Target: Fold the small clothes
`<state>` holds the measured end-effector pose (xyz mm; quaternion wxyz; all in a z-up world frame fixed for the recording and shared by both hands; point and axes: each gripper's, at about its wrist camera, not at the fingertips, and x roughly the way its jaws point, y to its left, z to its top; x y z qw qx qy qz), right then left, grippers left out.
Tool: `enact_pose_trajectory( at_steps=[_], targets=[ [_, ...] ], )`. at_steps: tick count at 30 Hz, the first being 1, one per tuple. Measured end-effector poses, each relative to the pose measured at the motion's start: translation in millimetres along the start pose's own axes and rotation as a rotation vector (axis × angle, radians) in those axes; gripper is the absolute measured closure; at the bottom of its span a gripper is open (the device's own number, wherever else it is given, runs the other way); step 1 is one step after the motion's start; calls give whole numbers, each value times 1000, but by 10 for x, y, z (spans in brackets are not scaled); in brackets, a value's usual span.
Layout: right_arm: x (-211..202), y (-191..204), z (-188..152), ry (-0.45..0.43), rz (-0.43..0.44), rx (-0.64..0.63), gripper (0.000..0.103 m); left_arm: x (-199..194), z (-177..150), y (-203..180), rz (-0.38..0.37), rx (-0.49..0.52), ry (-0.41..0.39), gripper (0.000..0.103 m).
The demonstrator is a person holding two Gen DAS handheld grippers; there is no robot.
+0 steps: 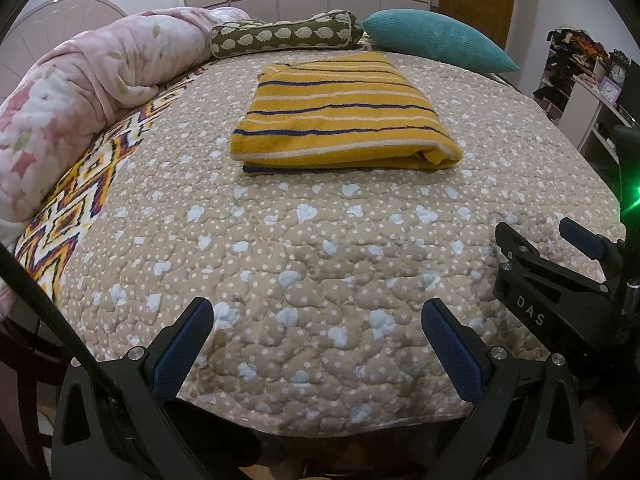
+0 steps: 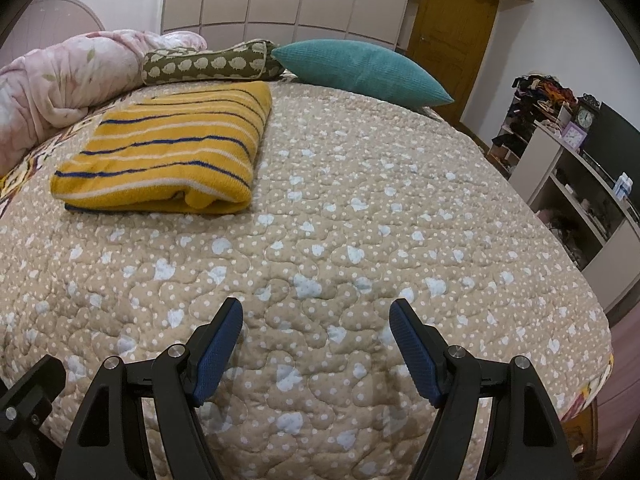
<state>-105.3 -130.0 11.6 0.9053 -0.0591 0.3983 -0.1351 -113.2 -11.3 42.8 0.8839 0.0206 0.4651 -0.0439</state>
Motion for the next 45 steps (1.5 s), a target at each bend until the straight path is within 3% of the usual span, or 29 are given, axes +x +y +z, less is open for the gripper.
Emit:
enact_pose_trajectory(
  at_steps=[45],
  targets=[
    [-104,31,11,-44,26,-1,23,4,-13,-21,-7,1,7,0]
  ],
)
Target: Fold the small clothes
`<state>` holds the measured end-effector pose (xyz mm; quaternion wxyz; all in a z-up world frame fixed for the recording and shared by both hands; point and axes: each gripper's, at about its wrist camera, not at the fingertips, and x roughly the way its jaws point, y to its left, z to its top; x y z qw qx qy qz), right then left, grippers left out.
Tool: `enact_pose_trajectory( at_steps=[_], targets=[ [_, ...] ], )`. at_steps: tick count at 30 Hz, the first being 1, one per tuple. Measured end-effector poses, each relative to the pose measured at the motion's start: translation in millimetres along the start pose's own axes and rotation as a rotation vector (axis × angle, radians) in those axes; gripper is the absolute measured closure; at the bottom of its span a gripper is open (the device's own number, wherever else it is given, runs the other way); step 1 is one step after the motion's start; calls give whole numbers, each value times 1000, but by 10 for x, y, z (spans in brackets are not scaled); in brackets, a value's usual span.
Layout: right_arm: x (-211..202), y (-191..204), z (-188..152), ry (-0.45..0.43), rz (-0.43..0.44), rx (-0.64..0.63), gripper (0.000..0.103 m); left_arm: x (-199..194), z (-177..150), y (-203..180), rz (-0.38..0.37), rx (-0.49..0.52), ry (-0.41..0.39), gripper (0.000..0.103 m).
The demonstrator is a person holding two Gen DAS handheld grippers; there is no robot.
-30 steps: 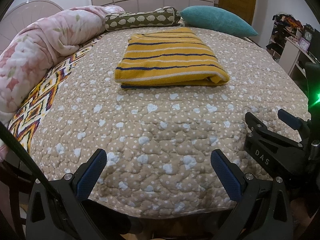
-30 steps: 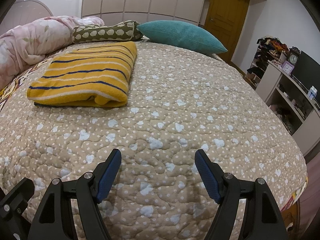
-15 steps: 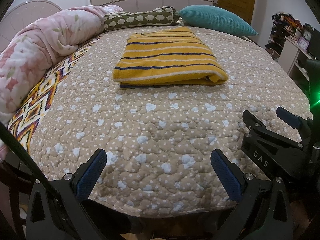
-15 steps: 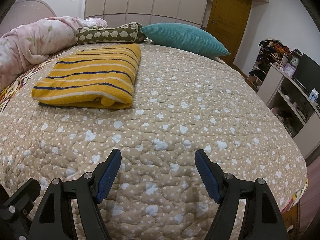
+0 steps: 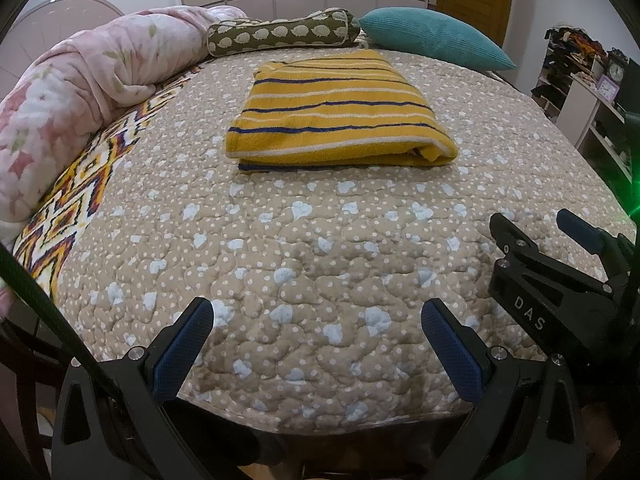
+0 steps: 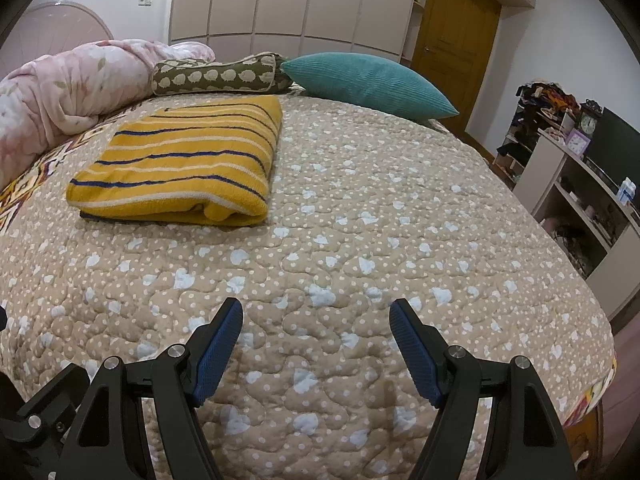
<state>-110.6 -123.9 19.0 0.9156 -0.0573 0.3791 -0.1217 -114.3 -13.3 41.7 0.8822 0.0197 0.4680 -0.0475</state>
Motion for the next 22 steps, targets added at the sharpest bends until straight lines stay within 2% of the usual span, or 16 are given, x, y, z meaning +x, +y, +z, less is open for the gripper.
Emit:
enact_pose_trajectory(
  at_steps=[17,22],
  targets=[
    [103,-43,-15,21,-3,13,23,69,24,53,-10,-17,2,0],
    [178,14,44,43,28,-11,23,142,128,120,-23,-33,20,0]
  ],
)
